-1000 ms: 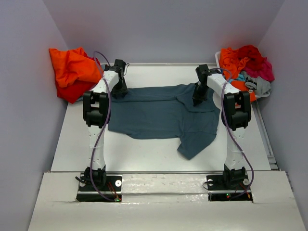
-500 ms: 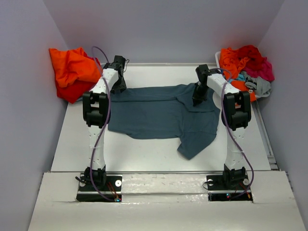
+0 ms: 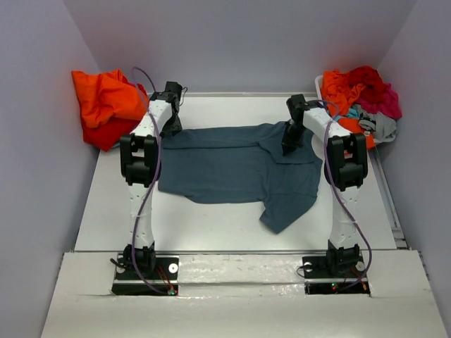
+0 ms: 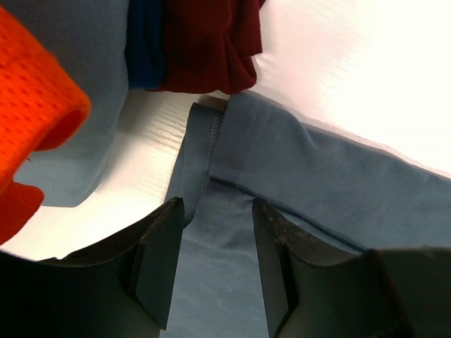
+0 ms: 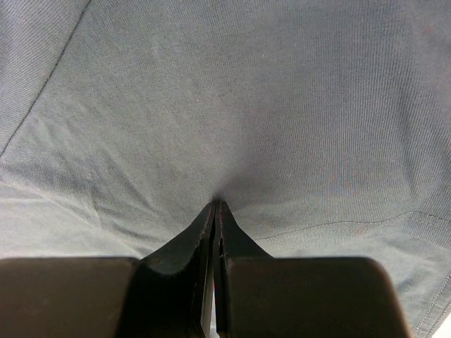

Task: Fold and stack the t-shirts
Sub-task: Fold the tshirt

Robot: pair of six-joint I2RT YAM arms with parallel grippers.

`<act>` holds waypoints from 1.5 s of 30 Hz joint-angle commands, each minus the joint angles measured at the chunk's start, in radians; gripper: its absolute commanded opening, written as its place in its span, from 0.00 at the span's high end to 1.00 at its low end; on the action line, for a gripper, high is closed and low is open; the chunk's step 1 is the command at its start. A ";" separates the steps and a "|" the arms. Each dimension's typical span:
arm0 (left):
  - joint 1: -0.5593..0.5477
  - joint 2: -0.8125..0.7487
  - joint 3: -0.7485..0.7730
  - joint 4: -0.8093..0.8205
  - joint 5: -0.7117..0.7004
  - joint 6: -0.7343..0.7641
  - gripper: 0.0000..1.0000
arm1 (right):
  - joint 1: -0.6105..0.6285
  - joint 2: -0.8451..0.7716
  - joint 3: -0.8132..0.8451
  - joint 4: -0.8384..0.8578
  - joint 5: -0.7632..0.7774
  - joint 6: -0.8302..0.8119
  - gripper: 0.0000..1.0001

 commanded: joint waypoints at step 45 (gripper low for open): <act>0.008 -0.213 -0.205 0.004 0.018 -0.048 0.63 | 0.002 -0.006 -0.041 0.037 -0.024 -0.002 0.93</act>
